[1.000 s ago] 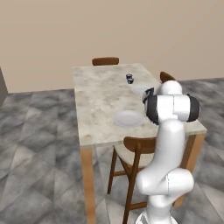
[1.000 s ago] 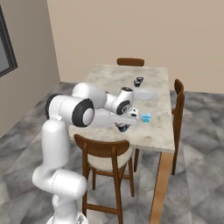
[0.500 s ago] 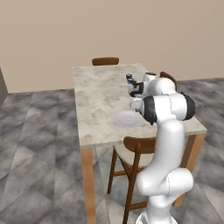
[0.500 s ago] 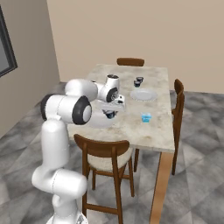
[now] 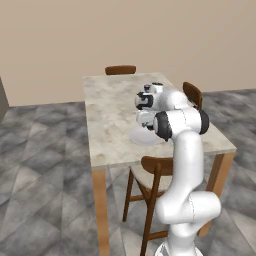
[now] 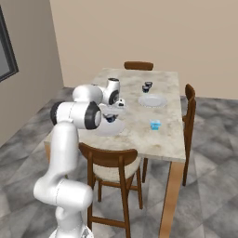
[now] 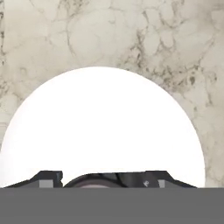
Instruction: Place two yogurt containers on each plate.
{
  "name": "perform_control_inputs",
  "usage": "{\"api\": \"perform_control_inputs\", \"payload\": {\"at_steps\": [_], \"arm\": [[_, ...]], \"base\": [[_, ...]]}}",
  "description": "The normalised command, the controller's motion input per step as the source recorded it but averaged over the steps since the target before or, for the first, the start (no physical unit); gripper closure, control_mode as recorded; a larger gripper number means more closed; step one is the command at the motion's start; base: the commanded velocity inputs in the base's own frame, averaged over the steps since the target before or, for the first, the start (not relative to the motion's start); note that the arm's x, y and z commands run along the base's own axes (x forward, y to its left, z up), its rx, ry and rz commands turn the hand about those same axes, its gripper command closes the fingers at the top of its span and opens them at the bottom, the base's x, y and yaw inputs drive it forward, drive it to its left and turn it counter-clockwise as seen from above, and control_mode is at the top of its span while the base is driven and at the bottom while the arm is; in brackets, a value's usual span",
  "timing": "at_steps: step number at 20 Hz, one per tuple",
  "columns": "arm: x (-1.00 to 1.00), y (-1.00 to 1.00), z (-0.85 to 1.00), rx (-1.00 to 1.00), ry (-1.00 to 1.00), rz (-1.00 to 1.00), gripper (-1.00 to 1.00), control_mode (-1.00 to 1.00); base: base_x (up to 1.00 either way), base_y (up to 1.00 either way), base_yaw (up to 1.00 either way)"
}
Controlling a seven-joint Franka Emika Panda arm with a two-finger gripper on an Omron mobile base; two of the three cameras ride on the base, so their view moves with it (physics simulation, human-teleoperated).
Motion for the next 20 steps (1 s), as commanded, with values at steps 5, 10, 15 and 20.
{"api": "perform_control_inputs", "payload": {"at_steps": [5, 10, 15, 20], "arm": [[0.12, 0.57, -0.11, 0.0, 0.01, 0.1, 1.0, -1.0], [0.0, 0.17, -0.24, 0.01, 0.08, 0.05, 1.0, -1.0], [0.0, 0.08, -0.5, 0.0, 0.17, 0.0, 1.0, -1.0], [0.08, 0.03, -0.28, 0.02, 0.05, 0.0, 1.0, -1.0]], "base": [[0.0, 0.0, 0.0], [0.0, 0.0, 0.0], [0.0, 0.0, 0.0], [0.0, 0.0, 0.0]]}}
